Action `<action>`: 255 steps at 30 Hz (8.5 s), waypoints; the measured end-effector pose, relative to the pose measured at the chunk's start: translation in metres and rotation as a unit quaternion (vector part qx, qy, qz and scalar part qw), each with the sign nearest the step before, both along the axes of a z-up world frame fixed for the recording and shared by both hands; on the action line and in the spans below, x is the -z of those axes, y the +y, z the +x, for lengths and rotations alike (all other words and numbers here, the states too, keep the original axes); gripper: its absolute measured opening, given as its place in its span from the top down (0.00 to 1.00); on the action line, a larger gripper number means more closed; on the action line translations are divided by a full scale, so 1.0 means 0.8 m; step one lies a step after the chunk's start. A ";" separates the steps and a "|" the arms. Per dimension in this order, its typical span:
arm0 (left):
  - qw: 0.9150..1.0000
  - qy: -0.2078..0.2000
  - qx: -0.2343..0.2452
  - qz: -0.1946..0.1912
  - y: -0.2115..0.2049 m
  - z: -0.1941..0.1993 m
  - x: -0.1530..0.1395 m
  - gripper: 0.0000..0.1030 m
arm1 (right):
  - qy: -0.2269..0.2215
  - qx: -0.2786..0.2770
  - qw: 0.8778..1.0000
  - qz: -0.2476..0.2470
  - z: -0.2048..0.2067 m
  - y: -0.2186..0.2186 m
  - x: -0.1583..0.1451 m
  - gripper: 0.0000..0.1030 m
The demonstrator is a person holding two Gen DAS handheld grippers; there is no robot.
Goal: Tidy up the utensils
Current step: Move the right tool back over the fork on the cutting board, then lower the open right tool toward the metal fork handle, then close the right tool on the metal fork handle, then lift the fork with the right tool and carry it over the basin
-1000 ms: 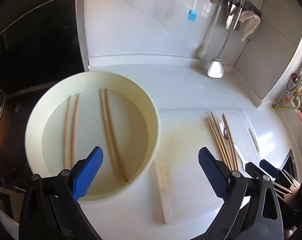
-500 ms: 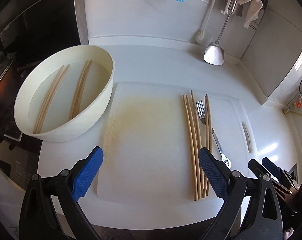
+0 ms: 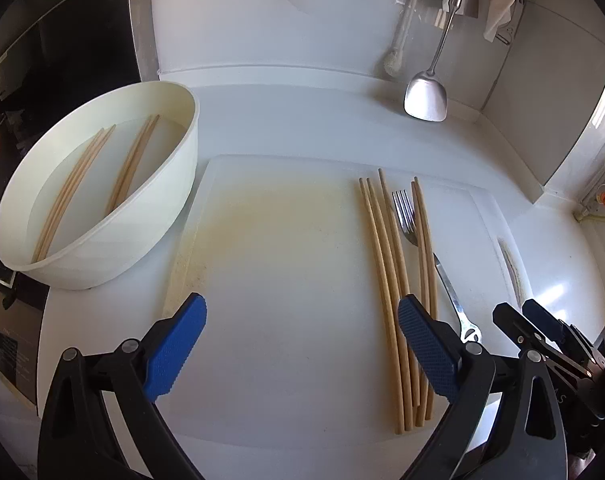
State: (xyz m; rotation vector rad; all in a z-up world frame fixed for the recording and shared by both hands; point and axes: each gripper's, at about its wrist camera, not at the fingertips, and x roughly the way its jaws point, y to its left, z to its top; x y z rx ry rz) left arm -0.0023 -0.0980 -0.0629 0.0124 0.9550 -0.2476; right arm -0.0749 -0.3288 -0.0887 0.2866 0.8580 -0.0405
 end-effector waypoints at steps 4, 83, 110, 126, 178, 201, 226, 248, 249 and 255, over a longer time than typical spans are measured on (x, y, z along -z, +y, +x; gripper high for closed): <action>1.000 -0.021 0.008 0.000 -0.008 0.003 0.014 0.08 | -0.022 -0.008 1.000 -0.010 0.015 0.009 0.005 0.39; 0.998 -0.024 0.059 0.002 -0.049 0.010 0.059 0.38 | -0.031 -0.066 0.993 -0.096 0.062 0.023 0.031 0.40; 0.997 -0.035 0.051 0.035 -0.056 0.023 0.062 0.56 | -0.021 -0.108 0.989 -0.103 0.076 0.040 0.028 0.41; 0.996 -0.048 0.066 0.037 -0.062 0.017 0.060 0.93 | -0.034 -0.136 0.983 -0.118 0.078 0.060 0.027 0.90; 0.998 -0.044 0.052 0.002 -0.049 0.016 0.045 0.93 | -0.054 -0.050 0.980 -0.186 0.109 0.019 0.002 0.93; 0.999 -0.047 0.009 -0.021 -0.022 0.008 -0.015 0.93 | -0.064 -0.043 0.981 -0.179 0.114 0.001 -0.034 0.93; 0.994 -0.075 -0.080 -0.025 0.159 0.015 -0.136 0.93 | -0.113 -0.163 0.969 -0.146 0.105 0.194 -0.171 0.93; 0.992 0.012 -0.099 -0.071 0.345 0.168 -0.053 0.93 | -0.023 -0.177 0.983 -0.044 0.267 0.426 -0.101 0.93; 0.993 0.016 -0.100 -0.068 0.343 0.172 -0.048 0.93 | -0.015 -0.176 0.983 -0.042 0.273 0.425 -0.095 0.93; 0.993 0.039 -0.101 -0.054 0.339 0.195 -0.024 0.93 | 0.027 -0.179 0.983 -0.042 0.301 0.422 -0.066 0.93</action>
